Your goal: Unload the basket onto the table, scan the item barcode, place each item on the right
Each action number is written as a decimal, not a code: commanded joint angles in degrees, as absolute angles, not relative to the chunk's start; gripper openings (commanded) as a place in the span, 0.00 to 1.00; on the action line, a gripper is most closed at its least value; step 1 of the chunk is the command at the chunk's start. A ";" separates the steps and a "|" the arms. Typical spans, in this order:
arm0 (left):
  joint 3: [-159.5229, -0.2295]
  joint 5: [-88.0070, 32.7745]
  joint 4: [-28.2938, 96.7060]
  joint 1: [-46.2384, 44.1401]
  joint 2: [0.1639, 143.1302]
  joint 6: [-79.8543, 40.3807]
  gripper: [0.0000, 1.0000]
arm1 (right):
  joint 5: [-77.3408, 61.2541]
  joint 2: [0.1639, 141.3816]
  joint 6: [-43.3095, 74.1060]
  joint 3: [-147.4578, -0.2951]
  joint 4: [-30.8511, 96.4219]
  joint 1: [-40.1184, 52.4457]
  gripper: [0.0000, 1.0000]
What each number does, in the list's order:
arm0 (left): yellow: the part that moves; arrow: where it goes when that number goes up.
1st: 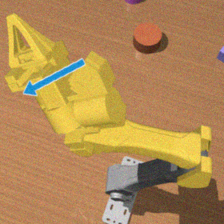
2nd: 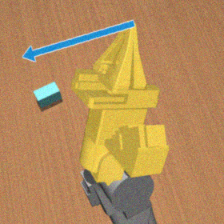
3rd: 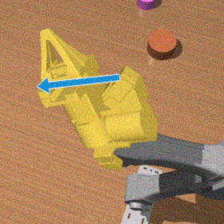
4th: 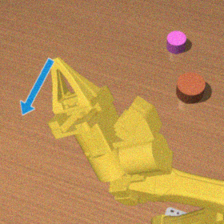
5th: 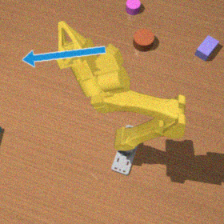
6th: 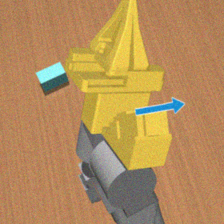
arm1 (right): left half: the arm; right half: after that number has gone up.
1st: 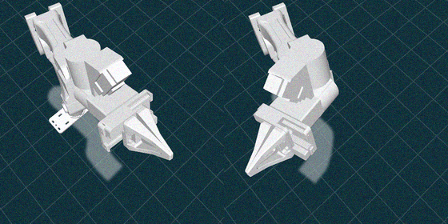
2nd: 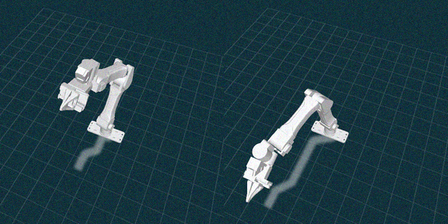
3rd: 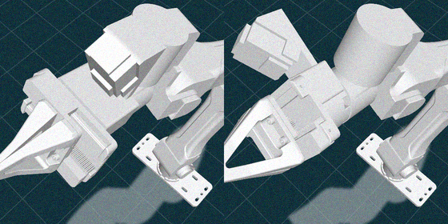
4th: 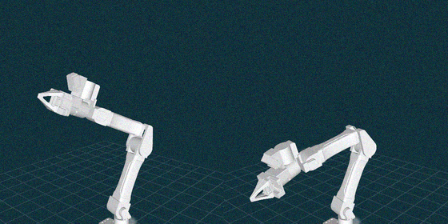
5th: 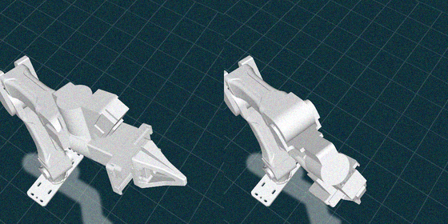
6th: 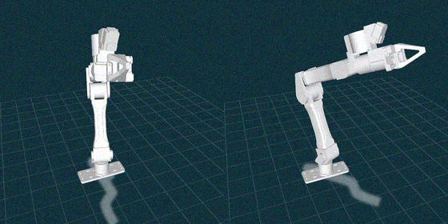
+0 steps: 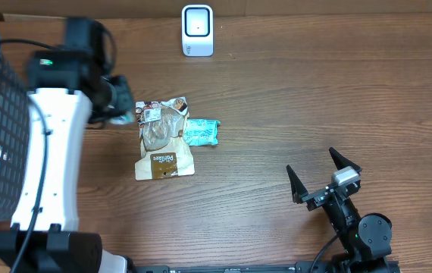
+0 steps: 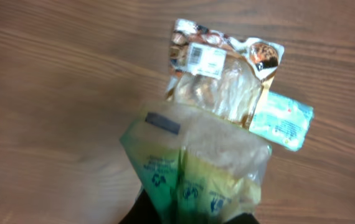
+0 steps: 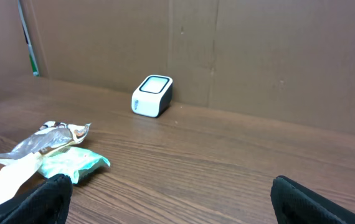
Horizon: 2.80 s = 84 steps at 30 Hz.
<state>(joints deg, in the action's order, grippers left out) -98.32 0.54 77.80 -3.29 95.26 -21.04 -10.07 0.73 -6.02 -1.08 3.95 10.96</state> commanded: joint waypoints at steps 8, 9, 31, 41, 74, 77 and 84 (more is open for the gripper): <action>-71.90 -0.32 51.59 -10.59 95.24 -23.42 0.29 | -9.72 0.16 -5.78 -0.45 3.68 10.85 1.00; -69.87 -0.30 48.90 -11.14 95.24 -23.38 0.34 | -9.72 0.16 -5.78 -0.45 3.68 10.85 1.00; -117.30 10.31 74.04 0.69 94.65 -20.51 0.77 | -9.72 0.16 -5.78 -0.45 3.68 10.85 1.00; -132.75 10.61 85.43 25.45 94.85 -22.02 0.80 | -9.72 0.16 -5.78 -0.45 3.68 10.85 1.00; -87.48 4.21 44.77 50.19 109.01 -14.90 0.81 | -9.72 0.16 -5.78 -0.45 3.68 10.85 1.00; -87.48 4.21 44.34 50.19 112.42 -13.72 0.78 | -9.72 0.16 -5.78 -0.45 3.68 10.85 1.00; -87.48 1.02 40.95 49.71 116.60 -12.36 0.75 | -9.72 0.16 -5.78 -0.45 3.68 10.85 1.00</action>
<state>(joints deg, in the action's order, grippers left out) -87.88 3.16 41.82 50.24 115.48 -14.33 -10.07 0.69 -5.98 -1.08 3.99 10.96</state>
